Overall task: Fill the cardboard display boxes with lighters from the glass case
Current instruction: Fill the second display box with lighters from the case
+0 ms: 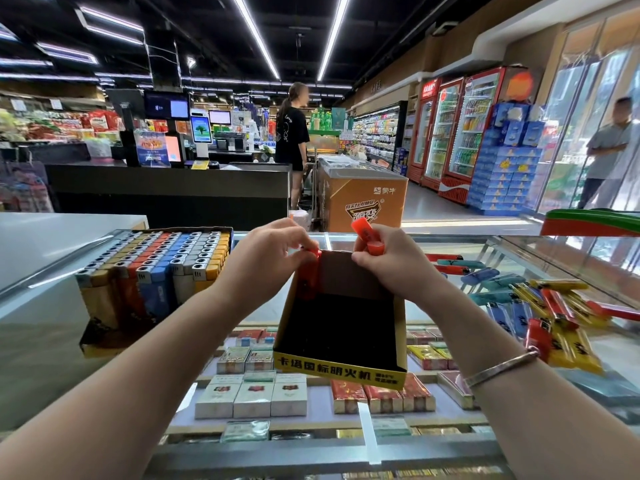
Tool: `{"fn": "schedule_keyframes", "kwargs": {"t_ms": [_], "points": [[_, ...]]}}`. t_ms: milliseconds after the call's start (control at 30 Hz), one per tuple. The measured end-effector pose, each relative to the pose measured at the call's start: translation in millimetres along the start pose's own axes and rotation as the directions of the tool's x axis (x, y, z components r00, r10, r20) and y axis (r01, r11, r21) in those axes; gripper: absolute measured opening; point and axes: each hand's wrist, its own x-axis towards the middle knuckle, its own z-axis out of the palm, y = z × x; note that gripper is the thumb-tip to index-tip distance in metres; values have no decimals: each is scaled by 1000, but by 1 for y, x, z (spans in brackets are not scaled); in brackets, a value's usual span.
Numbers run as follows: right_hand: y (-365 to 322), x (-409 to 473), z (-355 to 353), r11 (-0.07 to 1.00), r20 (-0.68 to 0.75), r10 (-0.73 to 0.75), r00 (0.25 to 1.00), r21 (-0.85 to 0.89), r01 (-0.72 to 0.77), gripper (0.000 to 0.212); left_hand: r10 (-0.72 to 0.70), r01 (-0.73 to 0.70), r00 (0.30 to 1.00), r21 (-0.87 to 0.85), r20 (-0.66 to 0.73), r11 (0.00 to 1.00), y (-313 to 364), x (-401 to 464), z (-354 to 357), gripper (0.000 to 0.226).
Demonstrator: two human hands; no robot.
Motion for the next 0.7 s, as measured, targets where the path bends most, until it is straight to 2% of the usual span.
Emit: {"fn": "schedule_keyframes", "kwargs": {"t_ms": [200, 333, 400, 500, 700], "points": [[0, 0, 0, 1000, 2, -4, 1000, 8, 4, 7, -2, 1, 999, -31, -39, 1000, 0, -2, 4, 12], [1, 0, 1, 1000, -1, -9, 1000, 14, 9, 10, -87, 76, 993, -149, -73, 986, -1, -4, 8, 10], [1, 0, 1, 1000, -3, -10, 1000, 10, 10, 11, -85, 75, 994, -132, -72, 988, -2, -4, 8, 9], [1, 0, 1, 1000, 11, -11, 1000, 11, 11, 9, -72, 70, 996, -41, -49, 997, -4, -2, 5, 9], [1, 0, 1, 1000, 11, -14, 1000, 13, 13, 7, -99, 107, 992, -102, 79, 989, -4, 2, -1, 10]]}}
